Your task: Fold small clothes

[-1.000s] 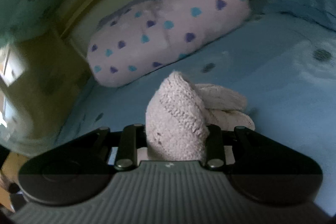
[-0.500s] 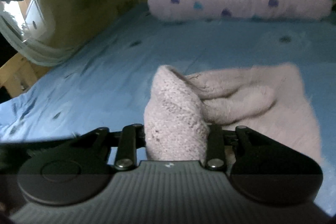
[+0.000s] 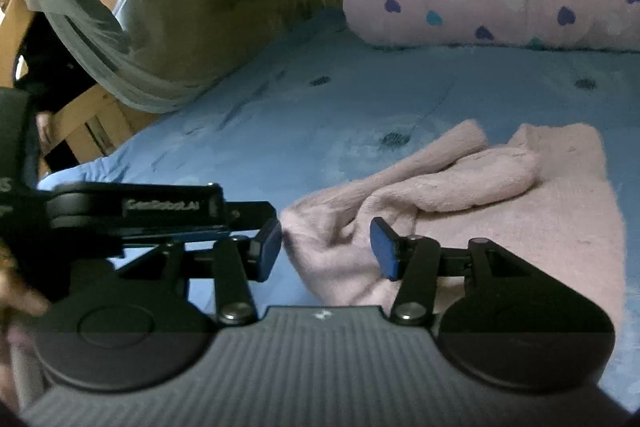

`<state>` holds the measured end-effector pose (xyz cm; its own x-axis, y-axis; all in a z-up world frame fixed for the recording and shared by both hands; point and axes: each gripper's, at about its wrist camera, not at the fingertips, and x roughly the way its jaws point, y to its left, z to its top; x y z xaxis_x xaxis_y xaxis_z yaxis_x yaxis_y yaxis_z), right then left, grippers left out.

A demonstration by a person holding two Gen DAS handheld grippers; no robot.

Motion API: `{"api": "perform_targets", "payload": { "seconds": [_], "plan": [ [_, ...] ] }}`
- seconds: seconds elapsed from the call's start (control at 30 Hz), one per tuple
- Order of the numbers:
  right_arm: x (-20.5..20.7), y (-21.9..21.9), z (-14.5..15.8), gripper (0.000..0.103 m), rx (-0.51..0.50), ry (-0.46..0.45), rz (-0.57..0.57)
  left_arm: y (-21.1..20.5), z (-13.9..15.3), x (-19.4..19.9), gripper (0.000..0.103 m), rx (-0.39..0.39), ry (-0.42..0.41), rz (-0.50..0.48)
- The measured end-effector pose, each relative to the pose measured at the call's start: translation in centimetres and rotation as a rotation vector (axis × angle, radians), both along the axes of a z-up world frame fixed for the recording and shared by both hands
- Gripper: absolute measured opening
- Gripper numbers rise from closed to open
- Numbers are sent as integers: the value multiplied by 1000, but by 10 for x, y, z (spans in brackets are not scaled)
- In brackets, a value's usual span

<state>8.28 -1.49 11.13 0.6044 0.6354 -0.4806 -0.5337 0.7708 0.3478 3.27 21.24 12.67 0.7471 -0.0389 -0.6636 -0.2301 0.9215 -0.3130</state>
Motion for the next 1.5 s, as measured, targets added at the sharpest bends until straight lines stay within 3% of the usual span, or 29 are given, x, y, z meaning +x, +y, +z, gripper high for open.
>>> {"api": "perform_targets", "payload": {
  "seconds": [0.23,0.37,0.53,0.73,0.9,1.07,1.13,1.17,1.2,1.27,1.4,1.5],
  "plan": [
    [-2,-51,12,52,-21,-28,-129,-21,-1,3,60,7,-24,-65],
    [3,-87,7,53,-41,13,-270,-38,-1,3,60,39,-47,-115],
    [3,-117,-9,53,-42,47,-351,-63,4,12,60,66,-90,-163],
    [3,-145,-32,53,-13,79,-370,-106,-3,53,61,170,-59,-302],
    [1,-163,-49,53,38,121,-366,-136,-23,87,61,372,4,-315],
    [1,-165,-47,53,61,128,-375,-149,-35,101,61,463,-16,-312],
    [-1,-162,-49,53,57,125,-373,-149,-37,106,57,461,-31,-298],
    [-2,-161,-49,53,54,120,-375,-148,-38,107,37,455,-40,-294],
    [-3,-160,-50,53,50,114,-377,-147,-39,107,25,447,-48,-293],
    [-4,-160,-52,53,47,106,-379,-143,-34,103,19,431,-75,-277],
    [-4,-163,-51,53,55,114,-380,-120,-11,89,18,413,-166,-175],
    [-5,-163,-51,53,54,113,-379,-93,-8,90,17,375,-161,-108]
  ]
}}
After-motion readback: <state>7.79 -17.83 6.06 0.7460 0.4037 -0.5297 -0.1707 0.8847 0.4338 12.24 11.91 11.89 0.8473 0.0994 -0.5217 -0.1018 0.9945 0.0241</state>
